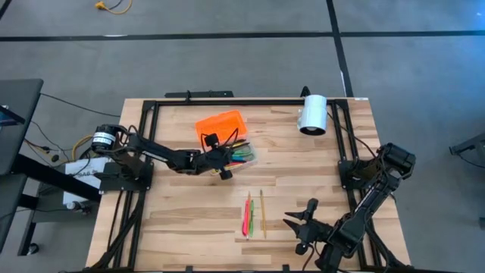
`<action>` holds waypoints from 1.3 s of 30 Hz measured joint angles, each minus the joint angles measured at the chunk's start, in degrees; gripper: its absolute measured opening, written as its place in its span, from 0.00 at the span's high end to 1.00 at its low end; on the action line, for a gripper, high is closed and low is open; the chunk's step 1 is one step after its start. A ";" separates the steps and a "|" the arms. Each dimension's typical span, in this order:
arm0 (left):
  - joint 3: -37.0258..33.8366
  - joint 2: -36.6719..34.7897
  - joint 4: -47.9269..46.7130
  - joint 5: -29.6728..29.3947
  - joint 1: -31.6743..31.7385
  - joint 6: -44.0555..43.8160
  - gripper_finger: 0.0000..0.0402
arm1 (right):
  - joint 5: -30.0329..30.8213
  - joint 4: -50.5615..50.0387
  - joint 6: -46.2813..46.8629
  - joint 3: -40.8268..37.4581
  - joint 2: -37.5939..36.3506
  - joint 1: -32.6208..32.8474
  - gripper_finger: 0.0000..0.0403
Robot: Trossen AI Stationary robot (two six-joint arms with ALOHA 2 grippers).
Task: Pick & place school supplies into a supply box
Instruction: Put the gray pen into the supply box, then put the yellow pencil into the supply box
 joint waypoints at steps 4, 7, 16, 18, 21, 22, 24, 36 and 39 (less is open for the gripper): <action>0.00 0.00 0.00 -0.39 0.00 0.09 0.79 | 0.00 0.00 0.00 -0.01 -0.01 0.00 0.75; 0.00 0.00 0.00 -0.39 -0.14 0.18 0.74 | -0.02 0.00 0.00 0.00 -0.01 0.00 0.75; 0.00 -0.02 4.53 0.97 -7.16 5.99 0.71 | -0.06 3.30 0.00 -0.02 -0.01 -2.61 0.75; 0.00 -0.03 5.52 0.78 -9.54 7.51 0.72 | -0.33 4.15 0.00 -0.02 0.00 -3.69 0.75; 0.00 -0.04 5.84 0.68 -13.07 8.37 0.73 | -1.43 6.06 0.02 -0.02 0.00 -5.44 0.75; 0.00 -0.04 5.84 0.64 -14.41 8.37 0.74 | -1.82 6.83 0.04 -0.02 0.01 -6.04 0.75; 0.00 -0.04 5.69 0.62 -16.98 8.28 0.74 | -3.23 8.78 0.09 -0.02 -0.01 -7.34 0.75; -2.97 0.02 6.50 0.56 -33.81 7.36 0.78 | -15.07 12.06 8.49 -0.02 0.00 -16.25 0.75; -3.77 0.13 6.49 0.44 -37.13 6.23 0.79 | -15.17 13.24 9.12 -0.01 0.45 -17.10 0.75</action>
